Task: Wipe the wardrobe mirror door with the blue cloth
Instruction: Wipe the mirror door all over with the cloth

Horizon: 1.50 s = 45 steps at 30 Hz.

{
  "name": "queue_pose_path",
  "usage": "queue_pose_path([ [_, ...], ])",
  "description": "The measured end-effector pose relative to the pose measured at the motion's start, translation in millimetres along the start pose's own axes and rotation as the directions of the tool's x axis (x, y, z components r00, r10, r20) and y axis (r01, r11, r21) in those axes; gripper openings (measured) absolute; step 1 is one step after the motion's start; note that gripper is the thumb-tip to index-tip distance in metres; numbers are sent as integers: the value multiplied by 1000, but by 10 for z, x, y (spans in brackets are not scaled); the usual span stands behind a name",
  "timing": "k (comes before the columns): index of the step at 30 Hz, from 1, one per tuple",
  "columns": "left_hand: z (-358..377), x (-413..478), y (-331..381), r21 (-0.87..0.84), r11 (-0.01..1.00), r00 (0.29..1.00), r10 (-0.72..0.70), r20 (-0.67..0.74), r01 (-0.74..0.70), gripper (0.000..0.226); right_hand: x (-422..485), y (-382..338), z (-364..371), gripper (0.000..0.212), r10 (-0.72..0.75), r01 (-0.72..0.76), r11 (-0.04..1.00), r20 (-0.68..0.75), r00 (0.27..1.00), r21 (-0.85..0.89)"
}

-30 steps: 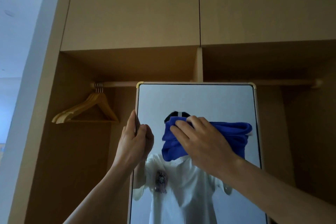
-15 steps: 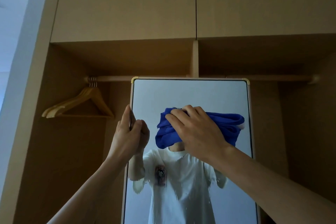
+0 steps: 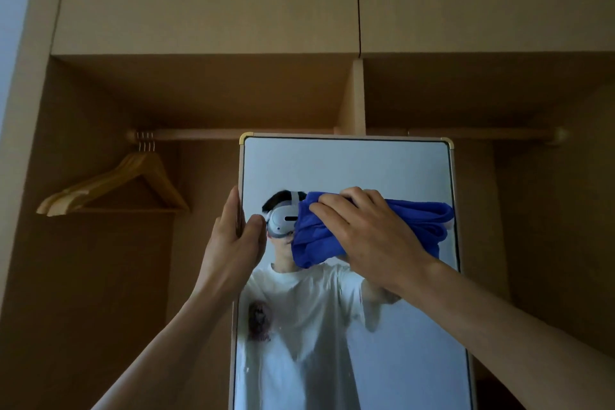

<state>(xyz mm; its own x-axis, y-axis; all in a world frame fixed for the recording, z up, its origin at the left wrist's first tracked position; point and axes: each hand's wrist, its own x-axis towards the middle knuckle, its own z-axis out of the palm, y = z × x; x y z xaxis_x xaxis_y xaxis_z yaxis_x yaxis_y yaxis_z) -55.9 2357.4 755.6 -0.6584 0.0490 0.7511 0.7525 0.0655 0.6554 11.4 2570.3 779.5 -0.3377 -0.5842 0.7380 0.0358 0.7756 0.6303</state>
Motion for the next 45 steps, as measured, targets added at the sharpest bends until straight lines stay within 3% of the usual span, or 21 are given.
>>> queue_pose_path([
  [8, -35, -13, -41, 20, 999, 999, 47, -4, -47, 48, 34, 3, 48, 63, -7, 7, 1000, 21, 1000, -8],
  [11, -28, 12, -82, 4, 999, 999, 36, 28, -36, 61, 44, 28, 29, 65, -4, 4, 1000, 17, 1000, -23],
  [13, -10, 14, -95, 15, 998, 998, 54, 23, -54, 56, 66, 72, -3, 64, 6, -6, 999, 12, 1000, -36],
  [15, 10, -1, -125, 25, 997, 997, 71, 6, -71, 48, 138, 153, -59, 59, 30, -30, 998, -3, 1000, -51],
  [18, 34, 2, -146, 18, 999, 999, 42, -27, -42, 63, 297, 364, -171, 50, 99, -103, 989, -36, 994, -104],
  [22, 98, 37, -151, 42, 999, 994, 16, -105, -12, 65, 392, 526, -211, 54, 160, -165, 981, -52, 986, -106],
  [28, 162, 38, -166, 87, 996, 990, 5, -144, 8, 67, 79, 316, -11, 55, 76, -78, 991, -25, 997, -109],
  [33, 154, -2, -170, 112, 992, 989, -38, -145, 54, 73, -197, 148, 32, 55, -27, 34, 997, 92, 995, -71],
  [36, 180, -50, -157, 141, 988, 987, -41, -158, 63, 76, -153, 251, 29, 47, -55, 60, 995, 62, 997, -75],
  [41, 202, -39, -80, 121, 991, 984, -44, -171, 65, 76, 320, 727, -142, 48, 122, -129, 980, -54, 991, -150],
  [45, 210, -51, -62, 128, 989, 983, -52, -176, 75, 76, 302, 683, -123, 49, 132, -136, 980, -41, 990, -147],
])
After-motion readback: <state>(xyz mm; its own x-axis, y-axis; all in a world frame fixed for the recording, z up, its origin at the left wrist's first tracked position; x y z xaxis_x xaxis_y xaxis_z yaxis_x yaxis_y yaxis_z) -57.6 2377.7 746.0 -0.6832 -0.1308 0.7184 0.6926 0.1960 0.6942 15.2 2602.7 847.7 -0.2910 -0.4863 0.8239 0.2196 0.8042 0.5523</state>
